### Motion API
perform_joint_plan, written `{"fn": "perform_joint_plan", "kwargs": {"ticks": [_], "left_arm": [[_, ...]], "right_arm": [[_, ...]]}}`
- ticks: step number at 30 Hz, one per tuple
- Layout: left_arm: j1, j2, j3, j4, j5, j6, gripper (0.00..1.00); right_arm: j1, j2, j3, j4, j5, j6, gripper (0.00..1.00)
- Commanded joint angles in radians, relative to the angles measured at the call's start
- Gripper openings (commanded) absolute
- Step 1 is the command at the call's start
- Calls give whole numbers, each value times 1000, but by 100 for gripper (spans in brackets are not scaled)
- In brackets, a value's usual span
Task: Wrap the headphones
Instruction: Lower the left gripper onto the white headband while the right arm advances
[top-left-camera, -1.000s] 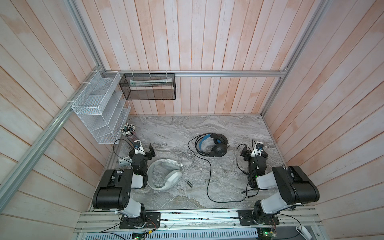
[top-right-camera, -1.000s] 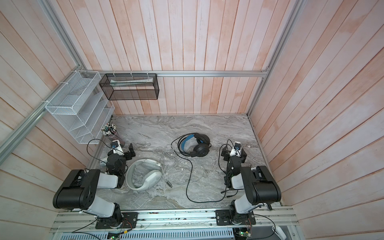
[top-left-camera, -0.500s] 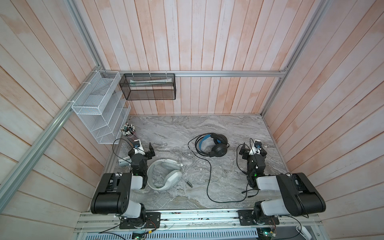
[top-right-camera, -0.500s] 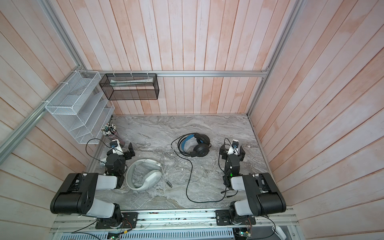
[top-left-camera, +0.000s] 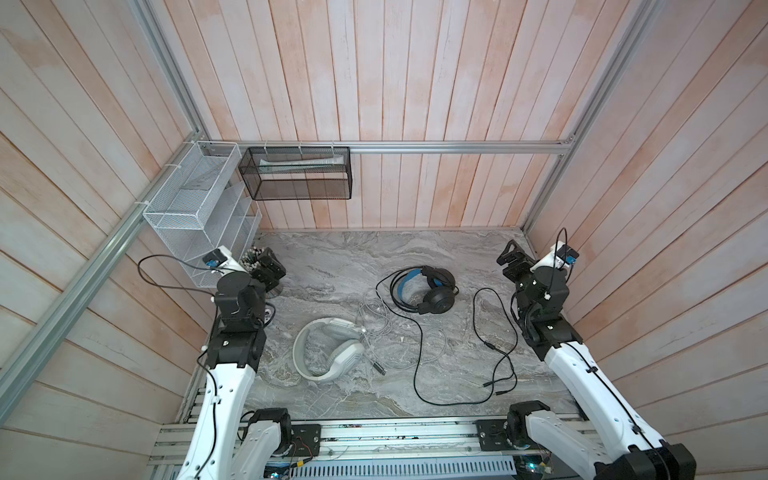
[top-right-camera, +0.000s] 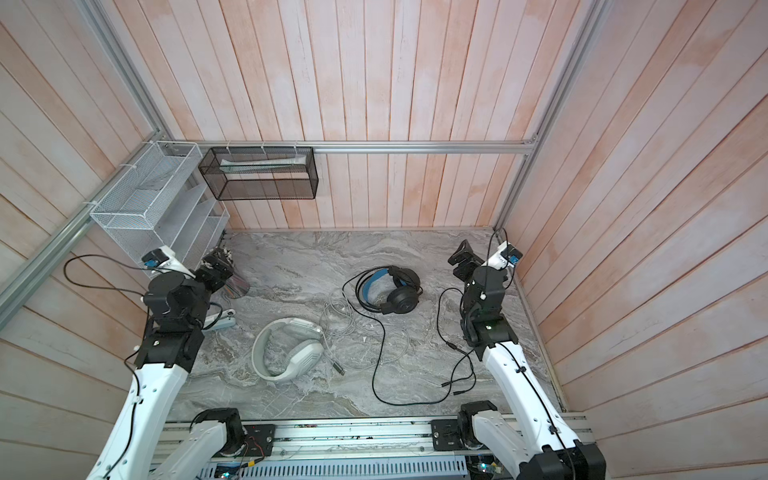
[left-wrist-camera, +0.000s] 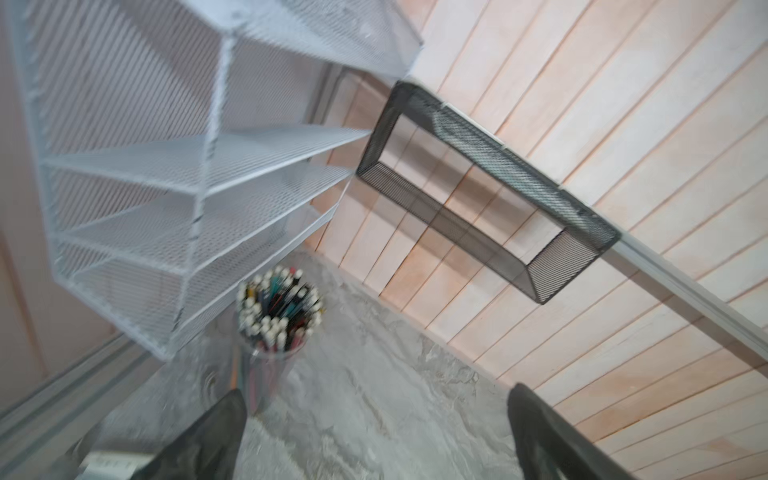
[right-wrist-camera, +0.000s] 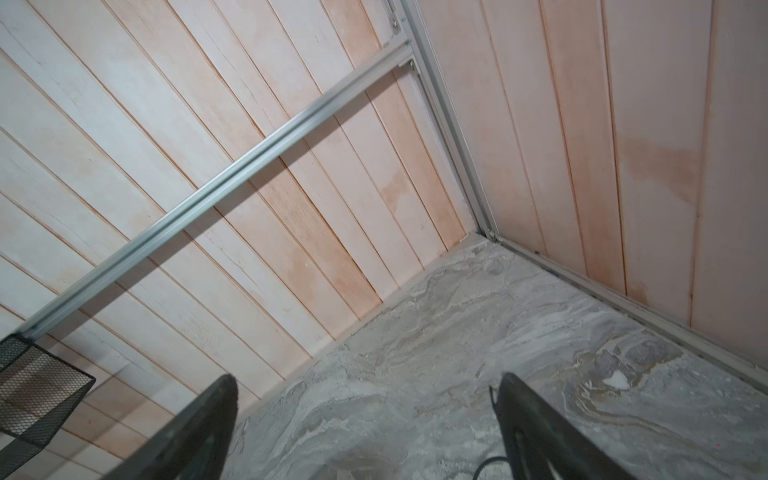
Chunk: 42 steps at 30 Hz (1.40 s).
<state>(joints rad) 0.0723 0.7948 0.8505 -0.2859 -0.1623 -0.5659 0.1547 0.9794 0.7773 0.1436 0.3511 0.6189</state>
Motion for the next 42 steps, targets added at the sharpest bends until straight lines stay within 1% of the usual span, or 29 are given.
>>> {"fn": "perform_joint_plan", "kwargs": {"ticks": [1,3,4,6,11,13,14,16,18,20,23,25,26,29,30,32,35,39,40,42], "left_arm": [[3,-63,15,-371,106,-90,99],[-5,-14,63,-516,115,-125,99],[-5,7,68,-586,142,-138,98],[-5,23,49,-661,195,-152,98],[-9,-14,-31,-740,296,-144,98],[-28,2,-50,-765,306,-135,98],[-35,15,-62,-781,319,-138,99],[-43,37,-83,-803,367,-134,98],[-62,54,-102,-838,349,-149,98],[-72,50,-121,-858,322,-167,98],[-104,56,-148,-834,329,-214,99],[-106,63,-165,-810,316,-229,99],[-106,68,-167,-802,313,-241,98],[-106,80,-184,-777,308,-281,98],[-106,80,-195,-762,322,-290,98],[-108,84,-217,-741,319,-319,99],[-108,93,-247,-689,328,-334,96],[-111,130,-261,-638,322,-358,93],[-118,142,-262,-628,314,-367,92],[-161,163,-263,-613,257,-391,92]], "right_arm": [[-5,42,38,-278,-152,35,98],[-2,25,35,-294,-151,5,98],[0,12,34,-296,-151,-11,98],[8,-2,40,-314,-156,-19,98],[5,29,79,-412,-152,-19,98],[10,59,124,-452,-229,-88,98],[17,73,144,-488,-228,-84,98],[19,72,143,-503,-241,-105,98],[19,57,130,-525,-208,-98,98],[19,33,107,-536,-211,-111,98],[19,-6,69,-551,-191,-110,98],[20,-31,47,-559,-161,-102,98],[19,-44,40,-565,-164,-96,98],[15,-72,11,-525,-259,-108,98],[13,-78,0,-513,-279,-107,98],[8,-75,-19,-518,-266,-53,100],[-3,-63,-25,-513,-287,-54,100],[-4,-103,-40,-481,-313,-63,100],[-4,-118,-44,-471,-331,-65,99],[-3,-143,-44,-457,-365,-68,99]]}}
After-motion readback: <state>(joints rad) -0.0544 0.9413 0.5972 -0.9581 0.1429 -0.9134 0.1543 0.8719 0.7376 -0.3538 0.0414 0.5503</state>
